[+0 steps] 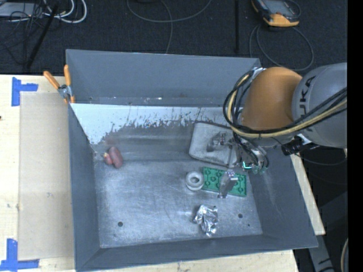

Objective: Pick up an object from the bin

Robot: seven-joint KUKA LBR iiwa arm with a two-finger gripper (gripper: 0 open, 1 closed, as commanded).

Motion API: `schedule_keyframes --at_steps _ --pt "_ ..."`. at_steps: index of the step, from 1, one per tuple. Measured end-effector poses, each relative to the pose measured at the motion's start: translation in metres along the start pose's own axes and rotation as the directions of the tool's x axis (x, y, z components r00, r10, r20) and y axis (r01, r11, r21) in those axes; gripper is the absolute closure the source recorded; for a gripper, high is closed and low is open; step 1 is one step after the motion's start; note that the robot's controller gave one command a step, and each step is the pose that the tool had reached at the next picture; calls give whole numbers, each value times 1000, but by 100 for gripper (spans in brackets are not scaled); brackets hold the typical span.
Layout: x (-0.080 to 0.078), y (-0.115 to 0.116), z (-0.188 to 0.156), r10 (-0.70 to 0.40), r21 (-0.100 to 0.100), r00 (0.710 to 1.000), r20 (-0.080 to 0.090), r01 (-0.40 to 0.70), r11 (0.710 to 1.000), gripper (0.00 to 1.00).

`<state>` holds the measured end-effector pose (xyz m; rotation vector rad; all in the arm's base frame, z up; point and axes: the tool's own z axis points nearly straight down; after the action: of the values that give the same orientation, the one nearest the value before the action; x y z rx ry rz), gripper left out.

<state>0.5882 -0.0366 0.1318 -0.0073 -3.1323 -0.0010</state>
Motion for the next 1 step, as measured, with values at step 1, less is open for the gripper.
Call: schedule_keyframes --at_steps 1 --pt "9 -17 56 -106 0 994 6 106 994 0"
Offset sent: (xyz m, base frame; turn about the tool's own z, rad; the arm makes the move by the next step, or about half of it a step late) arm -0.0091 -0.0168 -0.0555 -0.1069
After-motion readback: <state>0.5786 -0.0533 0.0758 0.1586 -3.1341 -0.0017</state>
